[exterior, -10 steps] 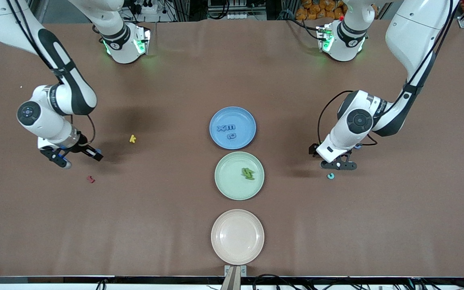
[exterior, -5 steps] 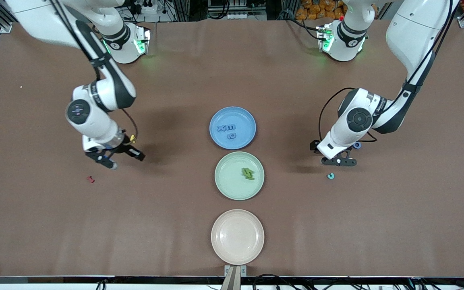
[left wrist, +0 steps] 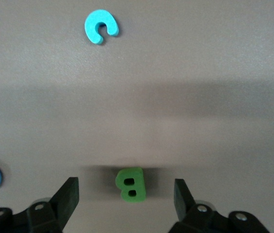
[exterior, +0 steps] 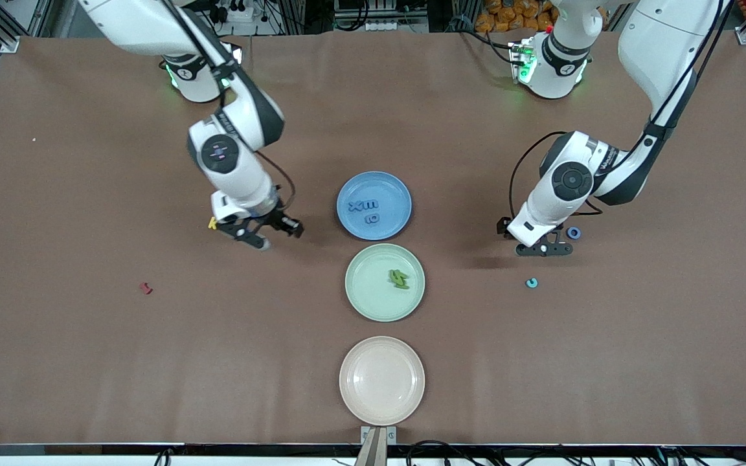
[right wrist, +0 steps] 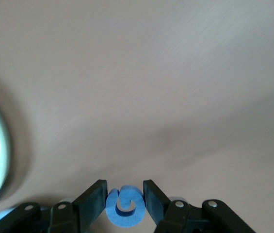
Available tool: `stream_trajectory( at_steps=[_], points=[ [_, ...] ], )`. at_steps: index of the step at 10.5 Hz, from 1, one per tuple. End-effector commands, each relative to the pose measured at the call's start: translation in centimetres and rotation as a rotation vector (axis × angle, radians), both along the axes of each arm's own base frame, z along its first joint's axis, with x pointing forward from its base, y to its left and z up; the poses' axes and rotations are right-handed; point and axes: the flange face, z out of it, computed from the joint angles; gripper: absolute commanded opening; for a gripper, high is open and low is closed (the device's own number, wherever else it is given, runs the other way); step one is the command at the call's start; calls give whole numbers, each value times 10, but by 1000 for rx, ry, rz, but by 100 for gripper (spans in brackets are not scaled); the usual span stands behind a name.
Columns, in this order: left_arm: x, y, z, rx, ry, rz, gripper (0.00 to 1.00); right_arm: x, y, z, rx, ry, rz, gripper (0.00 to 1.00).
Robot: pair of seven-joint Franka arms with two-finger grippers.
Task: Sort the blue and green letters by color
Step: 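Place the blue G on the blue plate while the left gripper grasps green B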
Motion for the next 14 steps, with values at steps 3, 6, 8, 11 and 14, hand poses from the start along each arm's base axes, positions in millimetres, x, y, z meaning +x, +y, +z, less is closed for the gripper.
stream_trajectory(
  at_steps=[3,6,8,11,14],
  points=[
    [-14,1,-1,7,5,37,82,-30,128,-9,82,33,-17,0],
    [-16,2,-6,5,14,37,79,-52,165,-25,107,72,-17,0],
    [-16,5,-9,4,19,43,74,-66,183,-31,119,102,-34,1],
    [-13,13,-12,-3,22,47,71,-69,185,-30,117,117,-100,100],
    [-13,12,-12,-6,18,45,68,-54,167,-25,95,123,-101,100]
  ],
)
